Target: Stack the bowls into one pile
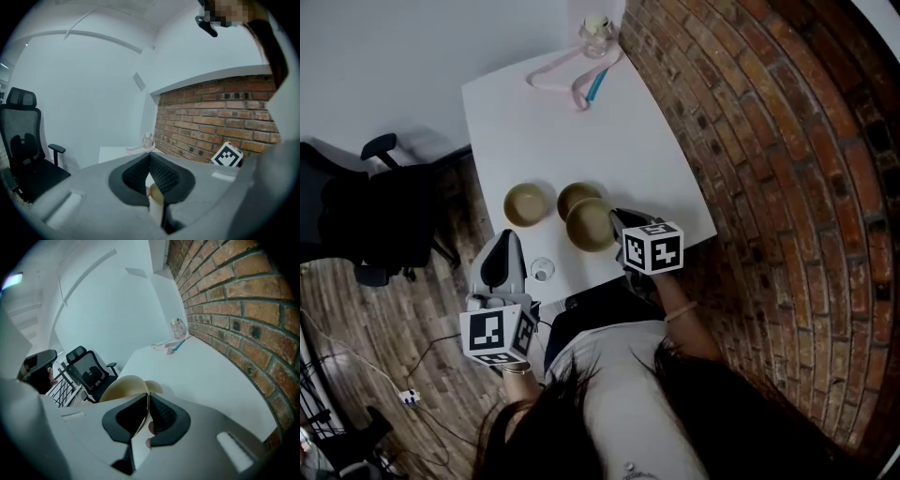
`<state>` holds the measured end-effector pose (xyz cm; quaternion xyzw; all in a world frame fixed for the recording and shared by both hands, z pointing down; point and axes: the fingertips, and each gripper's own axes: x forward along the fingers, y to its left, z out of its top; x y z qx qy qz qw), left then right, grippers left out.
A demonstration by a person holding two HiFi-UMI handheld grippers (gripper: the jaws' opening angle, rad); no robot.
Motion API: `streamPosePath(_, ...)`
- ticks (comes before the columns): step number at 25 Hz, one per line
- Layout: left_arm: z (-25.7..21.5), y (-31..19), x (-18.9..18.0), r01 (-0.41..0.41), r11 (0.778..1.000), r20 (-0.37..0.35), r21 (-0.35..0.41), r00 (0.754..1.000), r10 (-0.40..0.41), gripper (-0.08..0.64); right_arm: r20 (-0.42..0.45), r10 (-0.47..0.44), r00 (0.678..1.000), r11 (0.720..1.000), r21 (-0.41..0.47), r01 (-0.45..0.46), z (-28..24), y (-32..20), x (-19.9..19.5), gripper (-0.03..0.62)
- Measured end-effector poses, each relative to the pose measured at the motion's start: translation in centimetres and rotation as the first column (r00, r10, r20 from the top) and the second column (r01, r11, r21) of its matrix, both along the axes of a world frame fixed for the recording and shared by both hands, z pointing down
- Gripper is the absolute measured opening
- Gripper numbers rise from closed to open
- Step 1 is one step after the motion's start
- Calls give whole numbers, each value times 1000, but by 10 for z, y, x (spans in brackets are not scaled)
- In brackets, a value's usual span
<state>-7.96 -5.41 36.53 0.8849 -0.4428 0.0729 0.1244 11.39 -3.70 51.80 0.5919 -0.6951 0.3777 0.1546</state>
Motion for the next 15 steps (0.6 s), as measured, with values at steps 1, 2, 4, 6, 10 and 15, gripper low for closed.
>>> streamPosePath(1, 0, 0, -3, 6, 1000, 1, 0, 1000, -6, -2, 0, -5, 1000, 1000, 1, 5, 0, -1, -2, 21)
streamPosePath(2, 0, 1, -6, 13, 1000, 2, 1, 1000, -13, -2, 1, -11, 1000, 1000, 2, 11, 0, -3, -4, 21)
streamPosePath(4, 0, 1, -11, 28, 1000, 3, 1, 1000, -28, -2, 3, -24, 1000, 1000, 1, 24, 0, -5, -10, 21)
streamPosePath(6, 0, 0, -16, 41, 999, 4, 1, 999, -41, -2, 4, -39, 999, 999, 0, 39, 1, -8, -15, 21)
streamPosePath(10, 0, -1, -23, 66, 998, 3, 2, 998, -66, -2, 5, -68, 998, 998, 1, 68, 0, -15, -24, 21)
streamPosePath(15, 0, -3, -32, 98, 995, 7, 1, 995, -98, -2, 5, -96, 995, 995, 3, 96, 0, -26, -31, 21)
